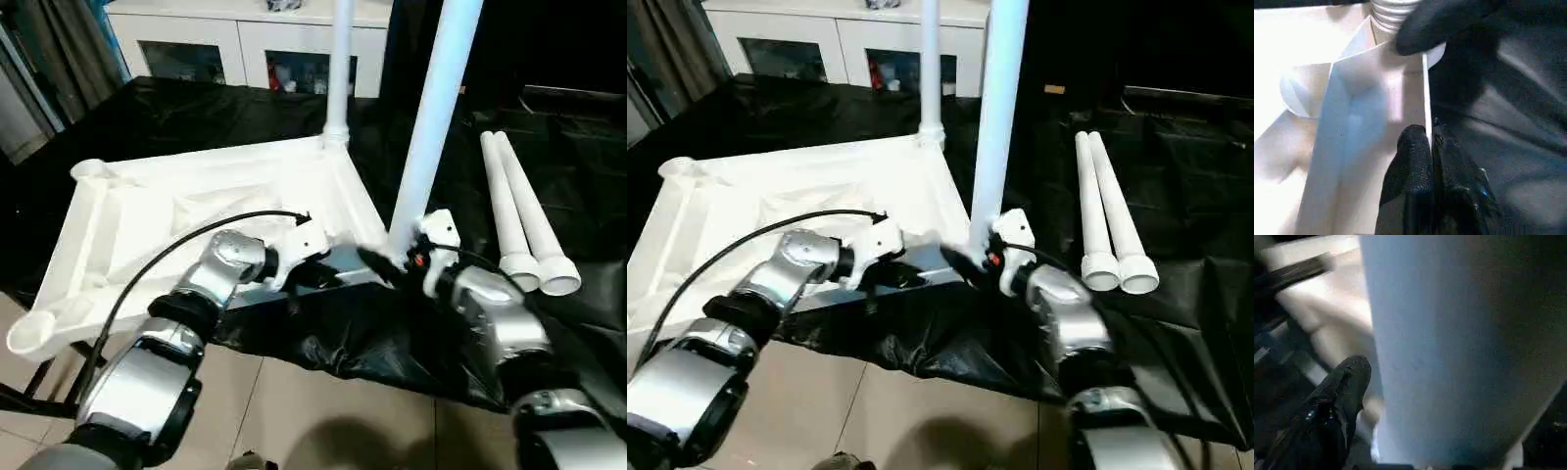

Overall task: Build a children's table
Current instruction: Rotate leg to tighten

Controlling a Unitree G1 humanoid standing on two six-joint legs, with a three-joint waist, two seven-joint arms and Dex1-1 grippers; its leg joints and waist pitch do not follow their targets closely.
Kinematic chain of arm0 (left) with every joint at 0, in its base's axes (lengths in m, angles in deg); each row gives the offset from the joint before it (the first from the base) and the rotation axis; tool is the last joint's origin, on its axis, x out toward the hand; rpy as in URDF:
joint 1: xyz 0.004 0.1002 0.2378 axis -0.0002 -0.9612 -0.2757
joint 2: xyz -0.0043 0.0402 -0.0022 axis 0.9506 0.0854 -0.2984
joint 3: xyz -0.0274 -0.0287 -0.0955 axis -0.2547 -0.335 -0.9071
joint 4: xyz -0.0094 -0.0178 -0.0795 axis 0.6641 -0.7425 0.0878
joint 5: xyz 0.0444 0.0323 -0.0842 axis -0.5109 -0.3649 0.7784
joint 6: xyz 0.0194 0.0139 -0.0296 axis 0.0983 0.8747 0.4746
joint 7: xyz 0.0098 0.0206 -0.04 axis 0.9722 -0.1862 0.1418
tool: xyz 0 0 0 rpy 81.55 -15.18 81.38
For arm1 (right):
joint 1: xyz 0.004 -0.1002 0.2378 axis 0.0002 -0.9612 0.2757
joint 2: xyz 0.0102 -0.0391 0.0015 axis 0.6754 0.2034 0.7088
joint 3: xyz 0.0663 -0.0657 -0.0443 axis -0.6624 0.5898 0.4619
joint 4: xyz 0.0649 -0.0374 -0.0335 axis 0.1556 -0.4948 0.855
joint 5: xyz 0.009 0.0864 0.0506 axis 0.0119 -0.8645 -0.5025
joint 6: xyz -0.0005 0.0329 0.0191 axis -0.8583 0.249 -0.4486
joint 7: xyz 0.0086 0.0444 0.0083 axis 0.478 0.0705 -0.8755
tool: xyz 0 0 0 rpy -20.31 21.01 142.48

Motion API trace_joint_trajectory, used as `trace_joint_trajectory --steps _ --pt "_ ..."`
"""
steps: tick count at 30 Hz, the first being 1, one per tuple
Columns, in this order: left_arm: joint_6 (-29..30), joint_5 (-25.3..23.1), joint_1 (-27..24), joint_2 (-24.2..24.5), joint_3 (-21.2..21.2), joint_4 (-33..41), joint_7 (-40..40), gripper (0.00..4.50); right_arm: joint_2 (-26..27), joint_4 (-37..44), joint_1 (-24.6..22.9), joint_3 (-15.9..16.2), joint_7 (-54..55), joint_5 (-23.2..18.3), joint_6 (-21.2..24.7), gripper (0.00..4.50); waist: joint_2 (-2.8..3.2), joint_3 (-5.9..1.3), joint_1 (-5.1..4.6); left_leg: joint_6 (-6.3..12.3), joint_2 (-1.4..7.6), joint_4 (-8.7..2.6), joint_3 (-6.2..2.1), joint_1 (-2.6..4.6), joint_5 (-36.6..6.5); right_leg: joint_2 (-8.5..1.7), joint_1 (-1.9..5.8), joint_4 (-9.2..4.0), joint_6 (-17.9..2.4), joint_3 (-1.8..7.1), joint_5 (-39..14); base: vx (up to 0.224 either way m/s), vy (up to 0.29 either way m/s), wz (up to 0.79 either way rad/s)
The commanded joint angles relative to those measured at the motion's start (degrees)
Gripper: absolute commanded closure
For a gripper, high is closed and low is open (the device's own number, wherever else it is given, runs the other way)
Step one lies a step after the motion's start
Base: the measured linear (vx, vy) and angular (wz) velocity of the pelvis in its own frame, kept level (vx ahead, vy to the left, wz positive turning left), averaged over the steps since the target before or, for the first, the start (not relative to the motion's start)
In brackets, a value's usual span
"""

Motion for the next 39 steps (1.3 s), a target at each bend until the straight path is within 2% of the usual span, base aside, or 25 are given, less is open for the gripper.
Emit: trace_joint_trajectory --steps 1,2,3,5,6,14,18,19,20,21,22,23,24,25,26,28,31,32,34,37,39 --pt "-2.1 0.5 -0.4 -0.5 2.3 2.1 -5.5 4.5 -0.8 2.9 -0.1 4.0 -8.5 -1.0 2.3 0.6 -0.9 -4.18 0.19 7.7 2.76 -3.6 -0.9 0.61 -10.1 -4.28 3.8 -4.16 -13.2 3.38 -8.3 0.0 0.0 0.0" --pt "-2.2 0.5 -0.6 -0.2 2.4 2.2 -6.3 4.5 -1.3 3.3 -0.1 4.4 -9.8 -1.1 2.6 0.87 -0.72 -4.19 0.3 7.66 2.89 -3.62 -0.92 0.68 -10.1 -4.39 3.62 -4.26 -13.1 3.36 -9.0 0.0 0.0 0.0" --pt "-2.3 0.7 -0.8 0.1 2.6 2.5 -7.7 4.5 -1.8 3.7 -0.1 5.0 -11.1 -1.1 2.9 0.94 -0.9 -4.16 0.29 7.5 2.97 -3.66 -0.93 0.69 -10.2 -4.41 3.58 -4.26 -13.1 3.38 -9.4 0.0 0.0 0.0" --pt "-2.5 0.8 -1.2 0.7 3.0 2.9 -9.9 4.5 -2.8 4.3 -0.1 6.0 -13.2 -0.4 2.8 0.99 -0.82 -4.12 0.35 6.67 3.01 -3.77 -0.97 0.76 -10.5 -4.44 3.46 -4.36 -12.8 3.42 -11.0 0.0 0.0 0.0" --pt "-2.5 0.7 -1.2 0.8 3.1 3.0 -10.3 4.5 -3.0 4.4 -0.1 6.3 -13.7 -0.1 2.8 1.29 -0.81 -4.1 0.38 6.45 3.0 -3.77 -0.96 0.8 -10.7 -4.43 3.42 -4.39 -12.8 3.4 -11.4 0.0 0.0 0.0" --pt "-2.6 0.5 -1.4 1.4 3.0 2.8 -11.2 4.5 -3.6 7.2 -1.3 7.7 -16.2 -0.8 5.7 1.67 -0.93 -4.22 0.82 6.07 3.03 -3.74 -0.98 0.86 -9.3 -4.46 3.35 -4.25 -12.5 3.47 -10.9 0.0 0.0 0.0" --pt "0.1 1.1 -0.6 -0.4 0.8 2.0 -5.1 4.5 -0.1 6.6 -1.7 4.4 -8.6 -2.2 7.4 1.72 -0.87 -4.1 0.69 5.32 3.06 -3.88 -0.96 0.97 -10.0 -4.41 3.19 -4.37 -12.4 3.46 -11.8 0.0 0.0 0.0" --pt "2.8 0.2 0.6 -2.1 -0.1 0.8 2.2 4.5 3.0 4.7 -1.5 2.1 0.6 -1.2 5.9 1.72 -0.78 -3.93 0.56 4.45 3.0 -3.97 -0.93 1.05 -11.1 -4.48 3.01 -4.68 -11.9 3.49 -14.2 0.0 0.0 0.0" --pt "3.3 0.0 0.8 -2.4 -0.2 0.6 3.4 4.5 3.5 4.4 -1.5 1.7 2.2 -0.9 5.6 1.72 -0.78 -3.8 0.34 3.14 2.85 -4.12 -1.06 1.36 -12.4 -4.65 2.89 -5.19 -11.2 3.45 -17.5 0.0 0.0 0.0" --pt "3.8 -0.2 1.0 -2.7 -0.3 0.3 4.8 4.5 4.1 4.0 -1.5 1.2 4.1 -0.6 5.2 1.72 -0.88 -3.76 0.29 2.67 2.73 -4.15 -1.07 1.37 -12.8 -4.65 2.97 -5.41 -10.5 3.37 -19.2 0.0 0.0 0.0" --pt "5.8 0.5 2.0 -5.4 -1.9 -0.5 10.2 4.5 7.8 0.9 -0.5 -1.8 15.8 0.1 5.2 1.73 -0.94 -3.71 0.2 2.0 2.77 -4.23 -1.16 1.42 -12.7 -4.75 2.88 -5.58 -9.7 3.49 -20.7 0.0 0.0 0.0" --pt "5.8 0.5 2.0 -5.4 -1.9 -0.5 10.2 4.5 7.8 0.9 -0.5 -1.8 15.8 0.1 5.2 1.73 -0.84 -3.64 -0.06 1.79 2.64 -4.21 -1.02 1.46 -13.0 -4.58 2.68 -5.64 -9.8 3.49 -21.0 0.0 0.0 0.0" --pt "6.1 0.4 2.3 -6.7 -2.0 -0.7 12.3 4.5 9.6 -0.7 0.1 -3.0 22.3 0.8 4.8 1.73 -0.68 -3.67 -0.22 1.46 2.52 -4.34 -1.29 1.45 -13.9 -4.62 2.98 -5.85 -9.3 3.24 -22.3 0.0 0.0 0.0" --pt "6.4 -0.1 2.9 -8.3 -2.1 -1.1 16.1 4.5 11.9 -2.3 0.6 -4.2 29.6 1.8 4.3 1.73 -0.52 -3.62 -0.68 1.15 2.52 -4.39 -1.2 1.38 -14.1 -4.53 2.69 -5.93 -9.0 3.41 -21.9 0.0 0.0 0.0" --pt "6.4 -0.2 2.9 -8.4 -2.1 -1.1 16.3 4.5 12.0 -2.4 0.6 -4.2 30.0 1.8 4.2 1.73 -0.46 -3.68 -0.94 0.97 2.44 -4.45 -1.29 1.51 -14.5 -4.42 2.79 -6.07 -8.9 3.28 -21.8 0.0 0.0 0.0" --pt "6.1 -1.0 3.2 -9.8 -1.7 -1.2 19.5 4.5 14.1 -3.8 1.2 -5.0 36.8 3.1 3.2 1.73 -0.53 -3.72 -0.98 1.56 2.34 -4.39 -1.25 1.33 -14.0 -4.48 2.88 -5.98 -8.7 3.41 -20.7 0.0 0.0 0.0" --pt "5.6 -1.6 3.1 -10.1 -1.2 -1.0 19.6 4.5 14.9 -4.4 1.7 -5.5 38.5 3.4 2.1 1.73 -0.34 -3.85 -0.91 2.66 2.33 -4.39 -1.2 1.14 -13.1 -4.31 3.05 -5.79 -8.8 3.39 -18.1 0.0 0.0 0.0" --pt "5.0 -1.7 3.0 -10.0 -0.9 -0.8 18.9 4.5 15.0 -4.5 1.9 -5.3 38.2 3.8 0.7 1.38 -0.33 -3.89 -0.9 2.75 2.38 -4.39 -1.22 1.15 -13.2 -4.34 3.07 -5.69 -9.0 3.41 -17.6 0.0 0.0 0.0" --pt "3.4 -1.9 2.5 -9.3 -0.5 -0.4 16.7 4.5 14.9 -4.7 2.3 -5.3 36.1 4.0 -1.2 1.01 -0.18 -3.92 -0.97 2.91 2.45 -4.43 -1.23 1.12 -13.4 -4.33 3.14 -5.54 -9.5 3.41 -16.1 0.0 0.0 0.0" --pt "1.2 -1.9 1.9 -8.1 0.1 -0.1 14.0 4.5 13.7 -4.1 2.2 -4.5 31.3 3.4 -1.7 0.94 -0.19 -3.97 -0.89 3.66 2.46 -4.33 -1.21 1.05 -13.4 -4.46 3.26 -5.44 -10.1 3.45 -15.1 0.0 0.0 0.0" --pt "0.3 -1.9 1.5 -7.4 0.5 0.2 12.2 4.5 12.7 -3.7 2.0 -3.9 28.7 3.0 -1.8 0.6 -0.27 -4.12 -0.77 4.59 2.54 -4.18 -1.16 0.87 -11.8 -4.36 3.42 -4.98 -10.9 3.44 -12.1 0.0 0.0 0.0"
